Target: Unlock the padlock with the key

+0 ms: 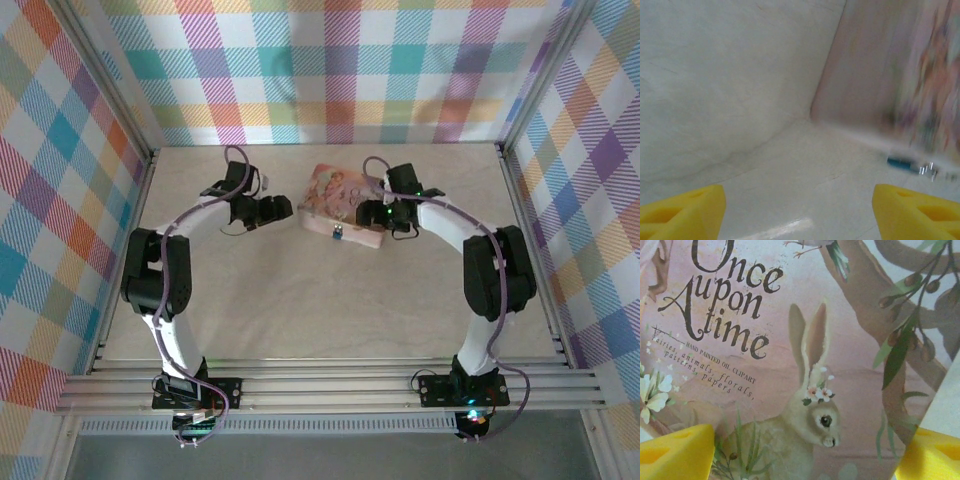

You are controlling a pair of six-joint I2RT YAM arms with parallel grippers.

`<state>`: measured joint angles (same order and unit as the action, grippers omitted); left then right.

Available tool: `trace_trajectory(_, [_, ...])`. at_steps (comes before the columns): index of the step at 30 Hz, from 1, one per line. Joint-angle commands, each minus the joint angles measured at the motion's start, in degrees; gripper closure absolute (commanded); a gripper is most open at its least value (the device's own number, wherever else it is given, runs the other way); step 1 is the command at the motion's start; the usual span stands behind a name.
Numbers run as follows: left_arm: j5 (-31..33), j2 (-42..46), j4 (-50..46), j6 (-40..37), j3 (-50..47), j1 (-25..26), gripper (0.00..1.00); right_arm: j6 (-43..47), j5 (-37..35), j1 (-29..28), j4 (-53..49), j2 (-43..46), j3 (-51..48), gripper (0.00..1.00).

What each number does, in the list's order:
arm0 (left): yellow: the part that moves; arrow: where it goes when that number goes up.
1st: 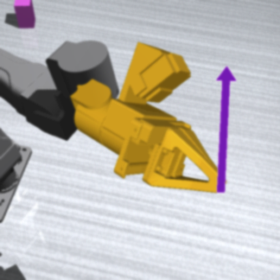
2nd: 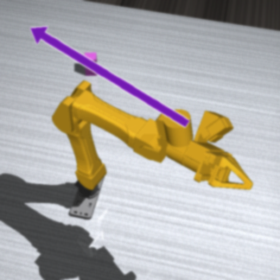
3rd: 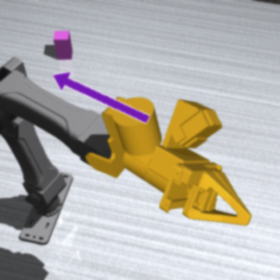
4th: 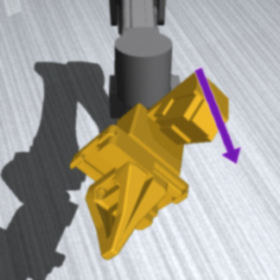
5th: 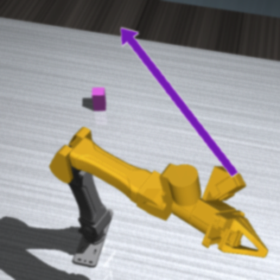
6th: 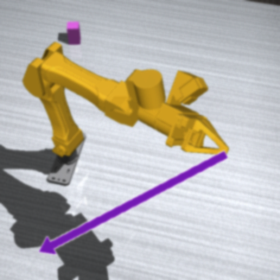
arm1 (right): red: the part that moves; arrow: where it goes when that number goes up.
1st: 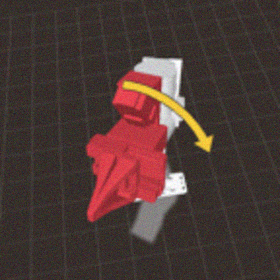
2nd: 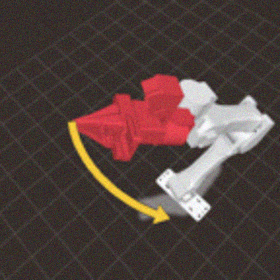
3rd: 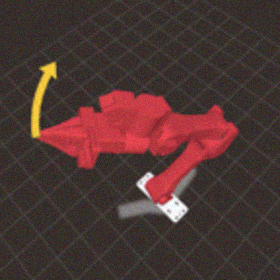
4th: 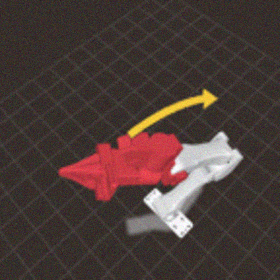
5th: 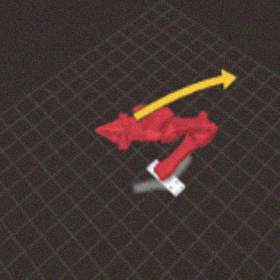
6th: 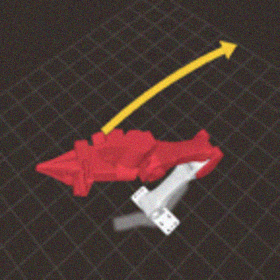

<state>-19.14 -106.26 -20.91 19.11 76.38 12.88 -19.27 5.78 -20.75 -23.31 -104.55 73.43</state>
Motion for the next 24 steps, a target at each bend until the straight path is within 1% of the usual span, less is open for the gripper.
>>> trace_trajectory(1, [-1.9, 2.7, -1.0, -2.9, -0.6, -1.0, 0.23, 3.4, 2.9, -3.0, -10.5, 0.6, -6.8, 0.16])
trace_trajectory(3, [-3.0, 2.4, -1.6, -3.7, 0.0, -1.0, 0.23, 3.3, 2.9, -3.9, -11.1, 2.7, -9.2, 0.16])
trace_trajectory(5, [-5.7, 1.6, -1.4, -3.7, 0.7, -0.9, 0.23, 1.9, 2.7, -4.1, -11.0, 4.8, -11.7, 0.16])
trace_trajectory(8, [-11.4, -0.4, -0.2, -2.7, 1.9, -0.5, 0.25, 0.4, 2.1, -4.1, -11.2, 7.6, -13.4, 0.11])
trace_trajectory(10, [-13.5, -2.0, -0.5, -2.7, 3.2, 0.6, 0.28, -0.5, 1.8, -4.1, -11.7, 8.7, -13.1, 0.1])
trace_trajectory(16, [-15.6, -4.3, -0.6, -2.0, 2.8, 4.2, 0.36, -2.9, 3.3, -4.1, -9.2, 8.1, -11.7, 0.11])
trace_trajectory(21, [-15.4, -4.0, 2.8, 1.8, -2.0, 4.7, 0.41, -3.9, 4.0, -4.0, -9.0, 4.0, -8.2, 0.16])
trace_trajectory(24, [-15.5, -3.9, 4.5, 3.8, -4.2, 4.7, 0.46, -4.4, 4.7, -4.0, -8.8, 1.3, -5.6, 0.18])
